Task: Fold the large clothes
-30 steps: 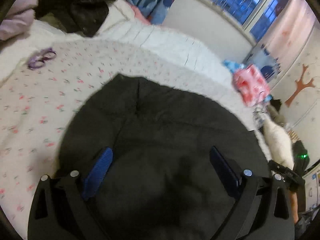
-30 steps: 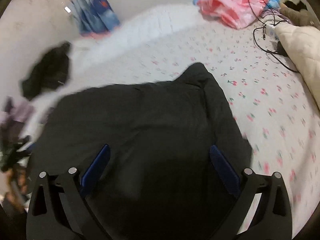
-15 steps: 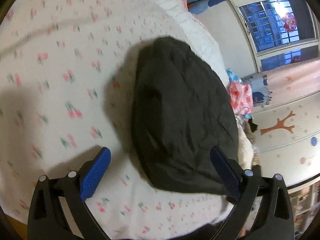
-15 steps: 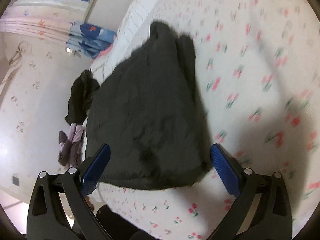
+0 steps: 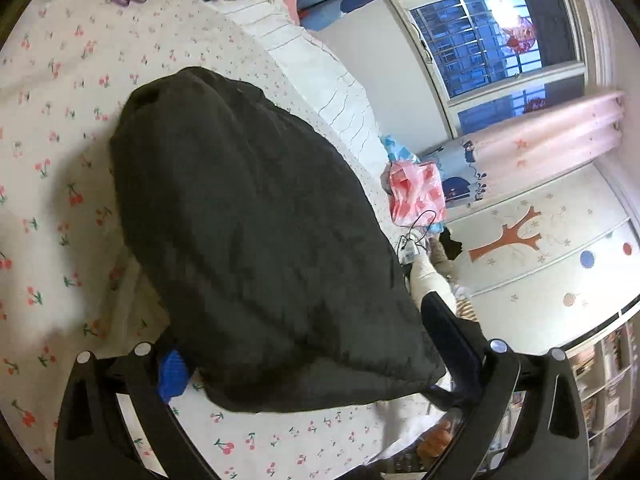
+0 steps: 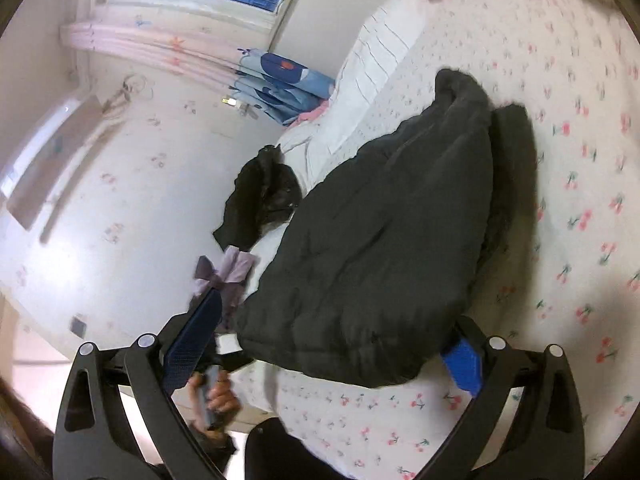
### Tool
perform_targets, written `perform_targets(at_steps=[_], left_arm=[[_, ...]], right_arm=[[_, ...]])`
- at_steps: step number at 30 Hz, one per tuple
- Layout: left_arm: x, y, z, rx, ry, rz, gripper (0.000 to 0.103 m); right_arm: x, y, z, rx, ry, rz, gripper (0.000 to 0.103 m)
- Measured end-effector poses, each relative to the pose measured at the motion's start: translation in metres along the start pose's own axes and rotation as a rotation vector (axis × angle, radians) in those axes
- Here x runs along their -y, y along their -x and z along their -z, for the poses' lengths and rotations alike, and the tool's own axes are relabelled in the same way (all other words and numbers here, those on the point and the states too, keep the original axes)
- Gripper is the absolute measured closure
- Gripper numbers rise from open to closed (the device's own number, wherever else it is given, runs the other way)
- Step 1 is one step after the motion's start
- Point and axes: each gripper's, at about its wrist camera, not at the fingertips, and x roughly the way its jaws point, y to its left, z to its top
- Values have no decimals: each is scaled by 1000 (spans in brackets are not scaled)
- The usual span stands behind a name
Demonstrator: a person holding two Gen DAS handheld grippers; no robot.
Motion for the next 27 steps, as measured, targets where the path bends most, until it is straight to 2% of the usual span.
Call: perform_targets(at_steps=[2, 4, 6, 9, 10, 11, 12, 13, 15, 16, 17, 18, 21, 23, 24, 25, 26, 27], left_arm=[[-15, -9, 9, -67, 37, -67, 7], [-37, -19, 24, -133, 109, -108, 7], [-53, -26, 37, -169, 147, -110, 7], [-48, -34, 32, -144, 144, -120, 7], [-46, -39, 27, -138, 141, -128, 7], [-44, -41, 22, -124, 142, -152, 7], [-39, -42, 19, -88, 148, -160, 7], [-34, -41, 20, -65, 135, -152, 17], [-10, -41, 21, -42, 29, -186, 55], [-2, -38, 19, -42, -7, -189, 63], [9, -32, 19, -40, -45, -192, 73], [17, -24, 19, -33, -66, -184, 78], [31, 3, 27, -8, -112, -167, 81], [22, 10, 33, -36, -105, -180, 81], [10, 3, 42, -98, -102, -222, 72], [-2, -4, 40, -153, -87, -245, 65], [-22, -3, 42, -194, -36, -250, 52], [-38, 5, 46, -205, 30, -239, 47]], right_arm=[[12, -8, 5, -58, -16, 120, 7], [35, -18, 15, -115, -83, 188, 7], [51, -25, 22, -124, -140, 186, 7], [55, -27, 17, -53, -154, 172, 7], [55, -28, 12, -22, -162, 165, 11], [55, -31, 7, -3, -162, 151, 21], [53, -34, 2, 4, -152, 152, 52], [49, -36, -2, 14, -131, 194, 74], [35, -40, -6, 39, -85, 179, 82], [26, -40, -7, 45, -56, 186, 85], [12, -38, -7, 55, -18, 185, 85], [-1, -33, -6, 69, 11, 167, 85], [-23, -17, 6, 69, 78, 148, 86], [-13, -20, 23, 11, 78, 180, 82], [-2, -23, 33, -42, 70, 232, 74], [17, -25, 43, -91, 41, 276, 60], [31, -22, 49, -105, -12, 258, 54], [39, -13, 54, -99, -47, 226, 54]])
